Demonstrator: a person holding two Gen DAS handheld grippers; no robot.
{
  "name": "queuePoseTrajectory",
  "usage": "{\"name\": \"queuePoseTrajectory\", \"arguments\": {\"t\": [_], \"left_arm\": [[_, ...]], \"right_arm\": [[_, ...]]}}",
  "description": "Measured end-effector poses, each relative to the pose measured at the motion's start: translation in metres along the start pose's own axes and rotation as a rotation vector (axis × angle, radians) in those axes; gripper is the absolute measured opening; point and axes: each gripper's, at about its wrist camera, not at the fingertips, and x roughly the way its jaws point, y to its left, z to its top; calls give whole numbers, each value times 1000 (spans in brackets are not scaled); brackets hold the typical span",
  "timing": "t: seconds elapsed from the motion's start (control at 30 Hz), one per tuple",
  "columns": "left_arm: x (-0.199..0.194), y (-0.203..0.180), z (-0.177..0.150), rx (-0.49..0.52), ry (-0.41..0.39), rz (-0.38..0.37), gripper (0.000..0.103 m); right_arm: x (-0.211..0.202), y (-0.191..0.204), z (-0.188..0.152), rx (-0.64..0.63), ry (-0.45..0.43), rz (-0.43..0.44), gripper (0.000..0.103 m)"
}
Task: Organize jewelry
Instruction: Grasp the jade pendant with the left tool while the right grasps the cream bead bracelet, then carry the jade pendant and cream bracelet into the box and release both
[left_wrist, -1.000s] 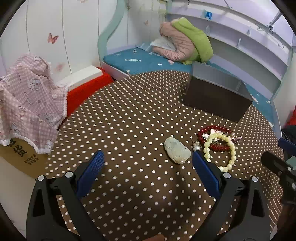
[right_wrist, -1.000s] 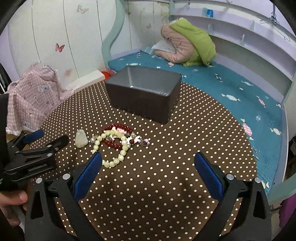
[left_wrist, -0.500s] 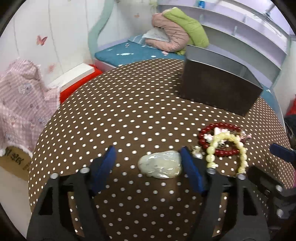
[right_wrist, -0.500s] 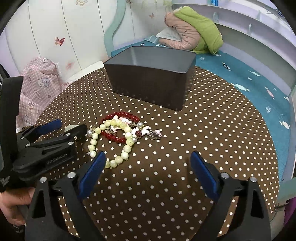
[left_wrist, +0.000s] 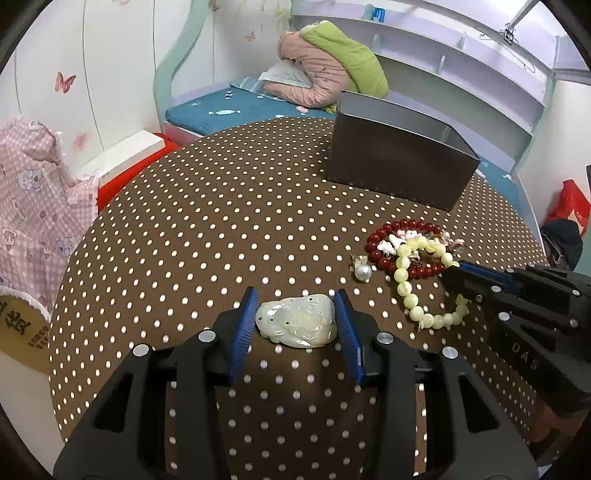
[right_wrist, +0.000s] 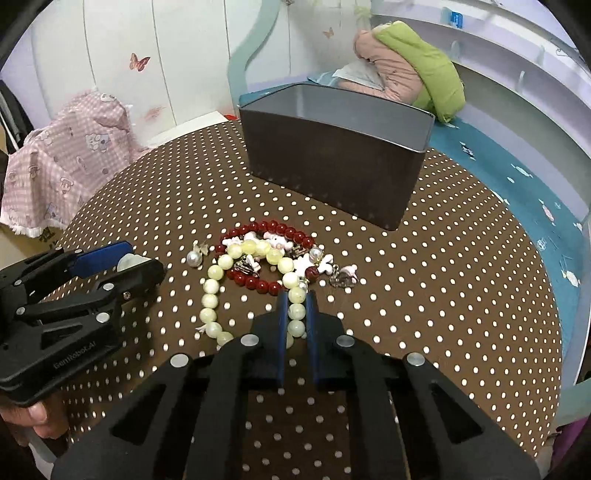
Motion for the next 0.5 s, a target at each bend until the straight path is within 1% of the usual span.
{"name": "queuePoseTrajectory", "arguments": {"t": [0.13,0.27,0.4,0.5], "left_arm": [[-8,4,-6,-24,2,-9,42],[-18,10,-6,-41,-13,-10,42],[-34,12,3,-54,-47,-18,42],[-50,13,16,-57,-86,-32,42]], "right_arm": [[-15,-6,1,-7,-25,10,8],[-37,-13,5,-14,-60,25,8],[-56,-13,15,-44,-98,13,8],[-75,-13,26,-71,-140,0,8]]}}
